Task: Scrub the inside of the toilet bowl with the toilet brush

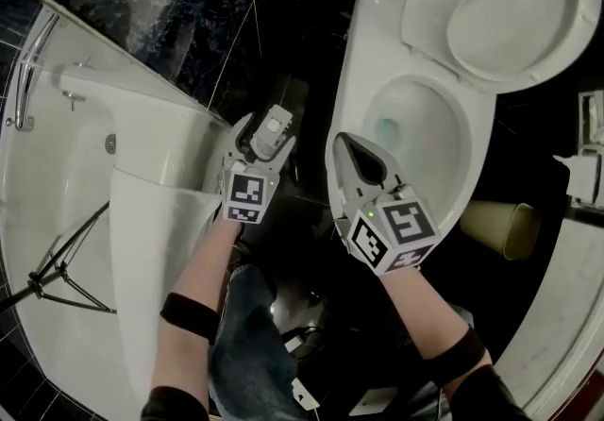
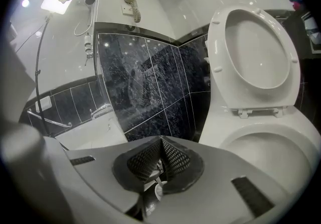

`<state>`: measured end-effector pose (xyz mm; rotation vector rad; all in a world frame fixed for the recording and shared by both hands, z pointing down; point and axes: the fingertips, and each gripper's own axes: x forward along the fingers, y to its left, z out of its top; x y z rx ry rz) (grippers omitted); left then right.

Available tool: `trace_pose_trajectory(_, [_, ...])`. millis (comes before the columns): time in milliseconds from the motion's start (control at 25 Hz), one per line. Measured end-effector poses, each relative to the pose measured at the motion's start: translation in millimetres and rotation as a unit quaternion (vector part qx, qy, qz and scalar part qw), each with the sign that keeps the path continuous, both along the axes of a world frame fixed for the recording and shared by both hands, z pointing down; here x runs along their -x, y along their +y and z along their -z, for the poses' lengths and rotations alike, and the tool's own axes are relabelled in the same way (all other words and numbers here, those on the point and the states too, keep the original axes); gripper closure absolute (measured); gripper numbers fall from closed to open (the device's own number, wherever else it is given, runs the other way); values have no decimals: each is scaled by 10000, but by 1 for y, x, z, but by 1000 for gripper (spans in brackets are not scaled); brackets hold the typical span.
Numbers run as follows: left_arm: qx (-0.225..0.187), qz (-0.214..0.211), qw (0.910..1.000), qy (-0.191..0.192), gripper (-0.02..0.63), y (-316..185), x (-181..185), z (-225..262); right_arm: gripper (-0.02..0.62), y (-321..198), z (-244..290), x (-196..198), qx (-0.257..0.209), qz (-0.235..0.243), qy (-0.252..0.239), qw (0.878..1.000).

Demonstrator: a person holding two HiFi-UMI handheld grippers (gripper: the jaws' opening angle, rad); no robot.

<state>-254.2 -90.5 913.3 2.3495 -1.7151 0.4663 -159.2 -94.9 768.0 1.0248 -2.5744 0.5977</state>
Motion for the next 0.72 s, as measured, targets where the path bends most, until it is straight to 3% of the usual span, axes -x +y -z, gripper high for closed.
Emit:
trace_pose_trajectory(400, [-136,-287,9995,63,242,-18,-14,-4,591,-7,-6,3,84,-94,-52,9999])
trace_pose_trajectory(480, [-177,-260,9995,9,269,-20,-14,-5,591,-10,-6,2,24,-113,-41,9999])
trace_pose_trajectory(560, [-238,-208,9995,-82,353,-23,-12,-4,590,-13,-5,1,-11,-140,-62,9999])
trace_pose_trajectory(720, [-322,-154,9993,-138,360,-22,-13,-3,591,-15,-6,1,-32,-149,-60,9999])
